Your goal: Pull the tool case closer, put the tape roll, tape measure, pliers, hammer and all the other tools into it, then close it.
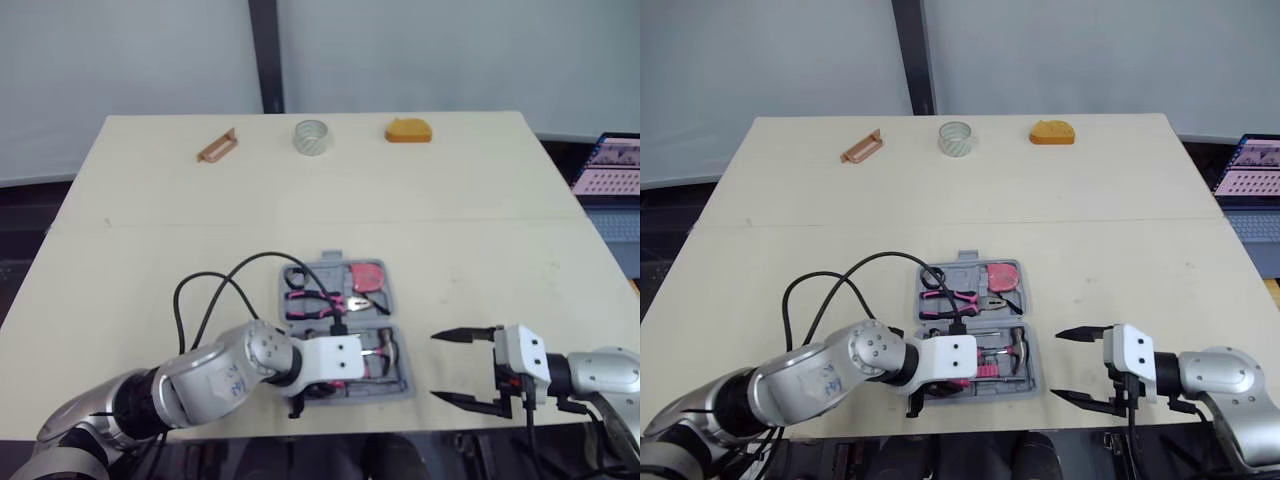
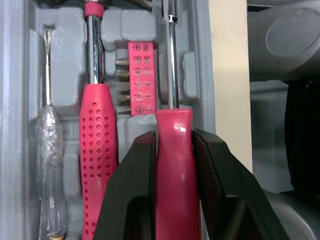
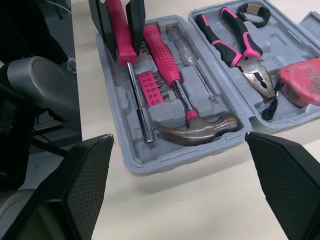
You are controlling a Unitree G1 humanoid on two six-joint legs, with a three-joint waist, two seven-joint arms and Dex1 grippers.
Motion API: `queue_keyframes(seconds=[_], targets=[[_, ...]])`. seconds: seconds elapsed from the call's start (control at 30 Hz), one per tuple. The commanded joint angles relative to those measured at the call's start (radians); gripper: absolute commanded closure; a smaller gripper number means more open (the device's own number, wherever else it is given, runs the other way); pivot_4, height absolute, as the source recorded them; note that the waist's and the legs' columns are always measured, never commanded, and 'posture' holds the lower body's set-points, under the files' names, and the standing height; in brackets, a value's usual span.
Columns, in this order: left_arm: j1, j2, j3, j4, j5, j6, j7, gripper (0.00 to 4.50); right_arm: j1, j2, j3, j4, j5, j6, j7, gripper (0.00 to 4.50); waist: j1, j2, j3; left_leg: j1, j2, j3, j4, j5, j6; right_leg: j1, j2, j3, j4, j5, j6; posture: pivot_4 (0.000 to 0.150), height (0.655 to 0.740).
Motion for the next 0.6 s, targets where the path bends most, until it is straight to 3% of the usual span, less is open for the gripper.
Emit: queue_keyframes(seconds=[0.03, 0.6], targets=[[-0.023, -0.018, 0.002, 0.006, -0.001, -0.006, 0.008, 3.89, 0.008, -0.012, -0.032, -0.031, 0.016, 0.001, -0.004, 0.0, 0.0, 0.0, 0.0, 0.0, 0.0, 0.0, 0.0, 0.0, 0.0, 0.0, 0.0, 0.0, 0.0, 0.0, 0.0, 0.15, 0.74], [-0.046, -0.063, -0.035, 0.02, -0.017, -0.005, 0.015, 3.89, 0.042, -0.012, -0.064, -0.066, 0.015, 0.028, -0.024, 0.0, -0.001, 0.0, 0.0, 0.0, 0.0, 0.0, 0.001, 0.0, 0.0, 0.0, 0.0, 0.0, 0.001, 0.0, 0.0, 0.15, 0.74]])
